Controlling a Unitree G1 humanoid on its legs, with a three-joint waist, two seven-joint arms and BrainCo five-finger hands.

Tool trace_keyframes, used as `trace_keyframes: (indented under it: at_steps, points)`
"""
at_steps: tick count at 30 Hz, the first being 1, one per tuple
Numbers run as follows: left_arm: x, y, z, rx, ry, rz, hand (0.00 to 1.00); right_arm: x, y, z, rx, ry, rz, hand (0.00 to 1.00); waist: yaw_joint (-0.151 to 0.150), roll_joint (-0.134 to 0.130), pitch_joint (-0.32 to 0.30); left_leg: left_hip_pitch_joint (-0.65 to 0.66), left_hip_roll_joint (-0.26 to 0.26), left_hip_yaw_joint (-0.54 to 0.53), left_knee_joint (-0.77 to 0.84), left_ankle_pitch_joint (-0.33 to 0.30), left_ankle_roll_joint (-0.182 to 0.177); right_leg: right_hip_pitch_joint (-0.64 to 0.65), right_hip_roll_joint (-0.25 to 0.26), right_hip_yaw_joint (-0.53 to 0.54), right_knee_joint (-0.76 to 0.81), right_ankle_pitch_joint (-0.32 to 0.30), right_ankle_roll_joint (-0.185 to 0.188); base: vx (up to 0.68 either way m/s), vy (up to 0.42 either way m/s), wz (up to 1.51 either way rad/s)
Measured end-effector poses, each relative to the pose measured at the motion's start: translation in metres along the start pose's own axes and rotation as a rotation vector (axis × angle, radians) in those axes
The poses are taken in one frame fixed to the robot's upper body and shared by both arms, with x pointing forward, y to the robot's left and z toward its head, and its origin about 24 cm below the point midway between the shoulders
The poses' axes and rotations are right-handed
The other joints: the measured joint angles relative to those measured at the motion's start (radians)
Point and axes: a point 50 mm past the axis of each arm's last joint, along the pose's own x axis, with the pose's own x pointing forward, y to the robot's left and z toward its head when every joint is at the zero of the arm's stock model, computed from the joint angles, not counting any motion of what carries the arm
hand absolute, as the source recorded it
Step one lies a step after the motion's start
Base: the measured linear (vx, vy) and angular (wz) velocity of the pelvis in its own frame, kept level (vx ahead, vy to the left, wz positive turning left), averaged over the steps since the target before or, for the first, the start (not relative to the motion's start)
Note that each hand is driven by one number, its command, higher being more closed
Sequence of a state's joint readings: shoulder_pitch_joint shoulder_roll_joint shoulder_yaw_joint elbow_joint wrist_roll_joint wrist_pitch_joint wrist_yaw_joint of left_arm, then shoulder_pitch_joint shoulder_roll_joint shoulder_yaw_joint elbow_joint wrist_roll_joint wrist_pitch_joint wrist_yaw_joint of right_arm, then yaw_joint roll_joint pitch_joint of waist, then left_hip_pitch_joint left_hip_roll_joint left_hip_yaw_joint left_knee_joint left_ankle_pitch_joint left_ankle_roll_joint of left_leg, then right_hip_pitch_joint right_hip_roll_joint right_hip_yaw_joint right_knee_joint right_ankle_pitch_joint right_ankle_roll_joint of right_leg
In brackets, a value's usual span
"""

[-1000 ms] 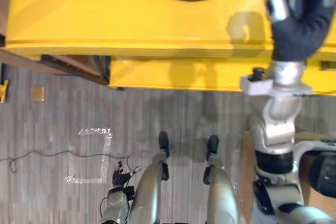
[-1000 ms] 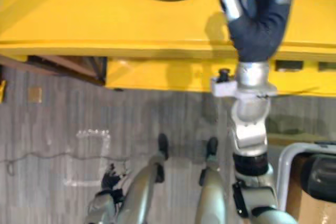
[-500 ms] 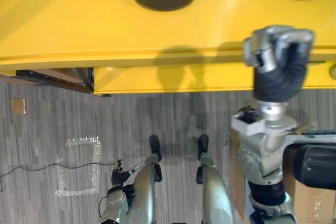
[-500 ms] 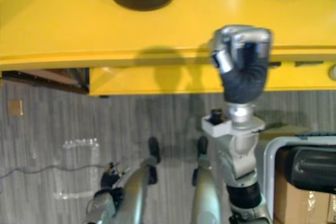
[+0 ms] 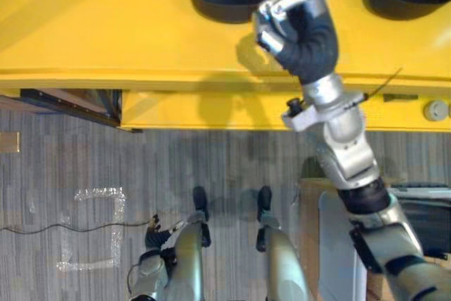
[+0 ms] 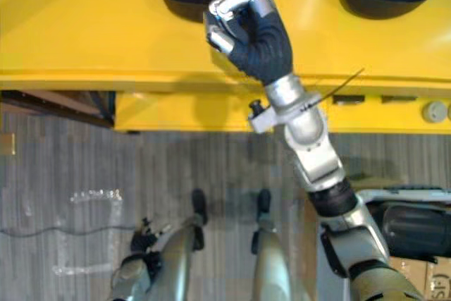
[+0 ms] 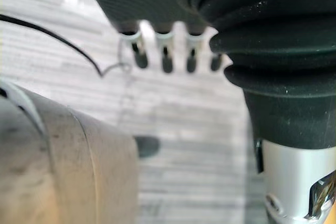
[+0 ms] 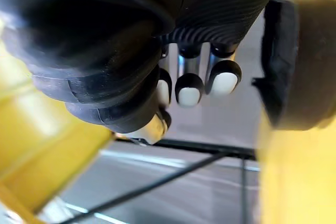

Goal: Walk over and take plastic housings, then place them on the shelf

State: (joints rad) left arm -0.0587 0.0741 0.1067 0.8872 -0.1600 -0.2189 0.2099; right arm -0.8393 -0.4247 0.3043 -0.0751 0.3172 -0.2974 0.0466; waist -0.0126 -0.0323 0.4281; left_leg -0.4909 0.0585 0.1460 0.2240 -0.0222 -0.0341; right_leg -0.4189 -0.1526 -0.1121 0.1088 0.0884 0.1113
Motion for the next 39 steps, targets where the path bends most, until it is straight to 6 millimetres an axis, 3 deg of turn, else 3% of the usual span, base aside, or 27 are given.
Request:
trace_keyframes:
  at_steps: [6, 19, 30, 39]
  points:
    - [0.000, -0.001, -0.001, 0.000, 0.003, -0.019, 0.00, 0.009, -0.004, -0.008, -0.040, 0.044, 0.019, 1.00, 0.001, -0.003, -0.002, 0.001, -0.001, 0.000, 0.001, 0.000, 0.000, 0.002, -0.001, 0.000, 0.000, 0.000, 0.000, 0.00, 0.000, 0.00]
    - [-0.002, -0.001, -0.011, 0.009, 0.047, -0.022, 0.00, 0.001, -0.020, -0.051, -0.111, 0.270, -0.017, 1.00, 0.004, 0.001, -0.041, 0.015, 0.000, 0.002, -0.004, 0.000, 0.000, 0.017, 0.003, 0.001, -0.015, 0.003, -0.004, 0.00, 0.000, 0.00]
    - [-0.002, -0.003, -0.011, 0.013, 0.049, -0.033, 0.00, 0.008, -0.019, -0.066, -0.107, 0.329, -0.049, 1.00, 0.019, 0.007, -0.044, 0.019, 0.001, 0.000, -0.005, 0.000, 0.000, 0.021, 0.011, -0.001, -0.015, -0.003, -0.013, 0.00, -0.006, 0.00]
    - [-0.005, -0.009, -0.018, 0.003, 0.078, -0.043, 0.00, 0.015, -0.006, -0.074, -0.052, 0.340, -0.053, 1.00, 0.035, 0.049, -0.060, 0.016, 0.000, -0.023, -0.005, 0.000, 0.000, 0.031, 0.012, -0.021, -0.015, -0.006, -0.019, 0.00, -0.013, 0.05]
